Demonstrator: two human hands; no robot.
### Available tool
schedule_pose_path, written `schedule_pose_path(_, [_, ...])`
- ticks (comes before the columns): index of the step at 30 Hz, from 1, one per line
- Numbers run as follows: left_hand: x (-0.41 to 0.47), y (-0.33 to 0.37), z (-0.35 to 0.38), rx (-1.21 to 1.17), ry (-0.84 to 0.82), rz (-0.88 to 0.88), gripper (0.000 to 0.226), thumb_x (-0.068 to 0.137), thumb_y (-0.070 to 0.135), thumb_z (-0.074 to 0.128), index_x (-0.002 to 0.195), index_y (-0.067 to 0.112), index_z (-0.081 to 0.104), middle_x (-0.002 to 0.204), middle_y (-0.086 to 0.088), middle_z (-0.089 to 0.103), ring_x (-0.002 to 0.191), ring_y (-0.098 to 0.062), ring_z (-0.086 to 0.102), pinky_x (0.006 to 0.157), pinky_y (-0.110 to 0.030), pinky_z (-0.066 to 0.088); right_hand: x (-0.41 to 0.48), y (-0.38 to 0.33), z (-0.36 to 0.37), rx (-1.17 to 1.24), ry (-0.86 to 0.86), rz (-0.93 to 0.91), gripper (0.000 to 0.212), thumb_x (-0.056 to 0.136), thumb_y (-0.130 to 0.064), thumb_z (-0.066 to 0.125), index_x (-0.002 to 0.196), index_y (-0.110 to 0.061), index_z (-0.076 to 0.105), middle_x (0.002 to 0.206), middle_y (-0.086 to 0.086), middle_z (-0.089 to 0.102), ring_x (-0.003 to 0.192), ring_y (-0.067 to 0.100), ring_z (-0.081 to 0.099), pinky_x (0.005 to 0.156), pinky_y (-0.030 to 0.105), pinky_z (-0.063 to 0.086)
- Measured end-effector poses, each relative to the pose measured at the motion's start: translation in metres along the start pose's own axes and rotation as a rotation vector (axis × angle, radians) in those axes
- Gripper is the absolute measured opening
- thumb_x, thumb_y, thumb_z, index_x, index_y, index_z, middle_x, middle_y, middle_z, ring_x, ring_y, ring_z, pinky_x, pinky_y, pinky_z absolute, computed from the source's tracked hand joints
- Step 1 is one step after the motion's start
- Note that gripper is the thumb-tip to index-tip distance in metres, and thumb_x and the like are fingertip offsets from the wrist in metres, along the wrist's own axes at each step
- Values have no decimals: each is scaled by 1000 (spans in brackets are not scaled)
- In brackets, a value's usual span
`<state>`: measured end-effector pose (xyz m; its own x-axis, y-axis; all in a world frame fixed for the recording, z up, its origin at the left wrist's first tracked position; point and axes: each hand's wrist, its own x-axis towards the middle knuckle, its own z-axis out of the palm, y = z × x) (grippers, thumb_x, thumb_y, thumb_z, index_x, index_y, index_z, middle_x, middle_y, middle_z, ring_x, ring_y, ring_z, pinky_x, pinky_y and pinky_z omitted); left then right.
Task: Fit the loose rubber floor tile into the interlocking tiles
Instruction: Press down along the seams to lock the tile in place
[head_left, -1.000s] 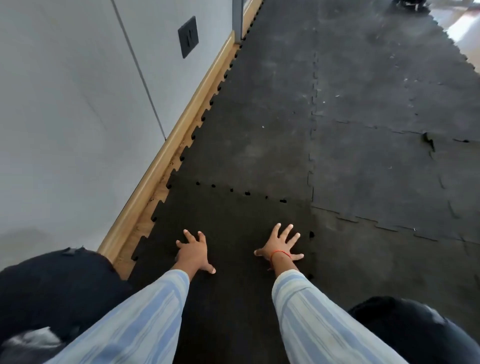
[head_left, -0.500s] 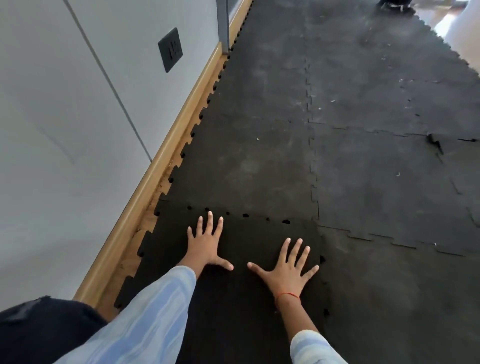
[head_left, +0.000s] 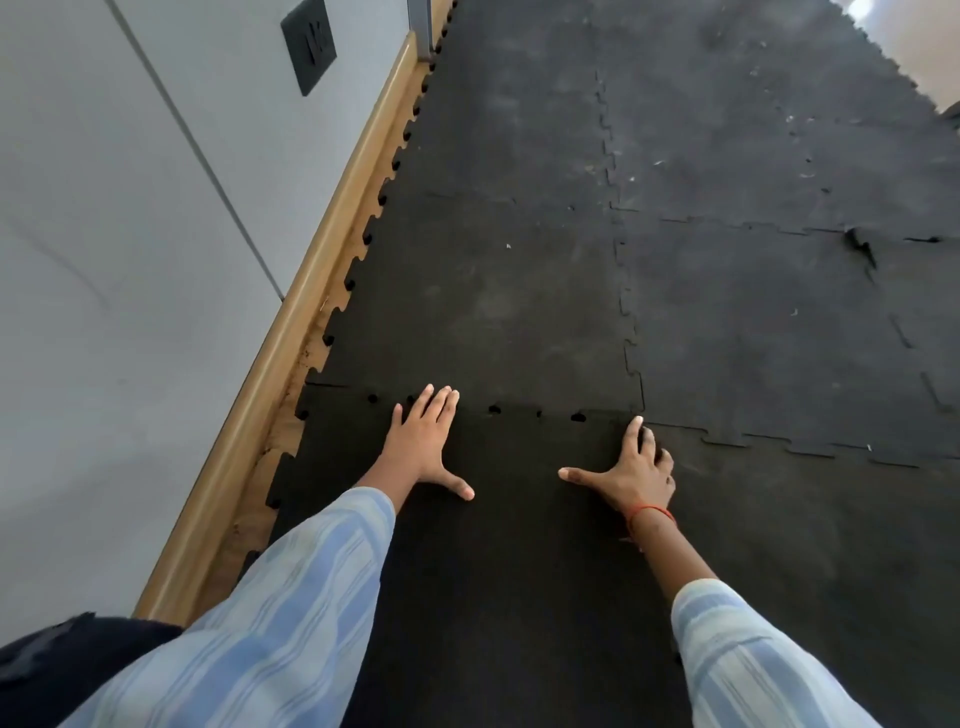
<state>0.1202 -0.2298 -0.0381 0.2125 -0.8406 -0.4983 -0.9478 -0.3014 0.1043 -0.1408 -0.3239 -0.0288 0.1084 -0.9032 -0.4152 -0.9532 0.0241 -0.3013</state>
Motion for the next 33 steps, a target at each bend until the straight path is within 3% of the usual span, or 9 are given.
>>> schedule_pose_path(12, [0, -8, 4, -51, -41, 14, 150, 49, 79, 71, 145, 20, -27, 154, 3, -32, 140, -21, -29, 112, -57, -5, -4, 1, 3, -14, -5, -46, 136, 56, -74, 73, 152, -22, -8, 162, 7, 1, 146, 41, 4, 116, 54, 16])
schedule_pose_path(18, [-5, -6, 0, -32, -66, 8, 149, 52, 78, 70, 142, 18, -32, 150, 0, -39, 140, -23, -29, 113, -56, -5, -4, -10, 4, -259, -57, -52, 144, 52, -92, 53, 151, -9, -12, 160, 16, -16, 145, 37, -18, 116, 55, -6])
schedule_pose_path(20, [-10, -5, 6, -32, -54, -30, 147, 54, 78, 68, 143, 14, -30, 150, -4, -39, 141, -24, -26, 114, -52, -3, -4, -26, 6, -345, -32, -148, 135, 61, -86, 54, 150, -7, -10, 159, 16, -17, 145, 35, -19, 116, 55, -6])
schedule_pose_path(23, [-17, -3, 10, -56, -41, -81, 144, 58, 77, 68, 145, 12, -27, 151, -5, -36, 143, -24, -23, 116, -50, 1, -11, -61, 22, -375, -73, -507, 98, 88, -54, 53, 151, -12, -9, 161, 9, -15, 148, 25, -13, 119, 49, 1])
schedule_pose_path(25, [-19, -2, 8, -44, -57, -94, 143, 58, 77, 68, 145, 12, -26, 152, -5, -35, 143, -23, -22, 116, -49, 2, -17, -78, 35, -365, -133, -619, 82, 96, -37, 46, 151, -14, -9, 161, 6, -14, 148, 21, -12, 119, 45, 0])
schedule_pose_path(28, [-16, 1, 0, 6, -84, -117, 143, 58, 79, 65, 146, 12, -25, 154, -5, -33, 144, -22, -21, 117, -49, 1, -14, -81, 44, -364, -174, -589, 75, 97, -36, 40, 152, -15, -8, 161, 2, -16, 147, 18, -14, 119, 44, -2])
schedule_pose_path(33, [-16, 8, -7, 106, -68, -150, 143, 57, 82, 63, 148, 9, -19, 158, -9, -22, 146, -25, -15, 117, -50, 1, -7, -95, 40, -374, -191, -537, 84, 93, -43, 46, 152, -16, -7, 162, 3, -11, 148, 20, -13, 119, 47, -2])
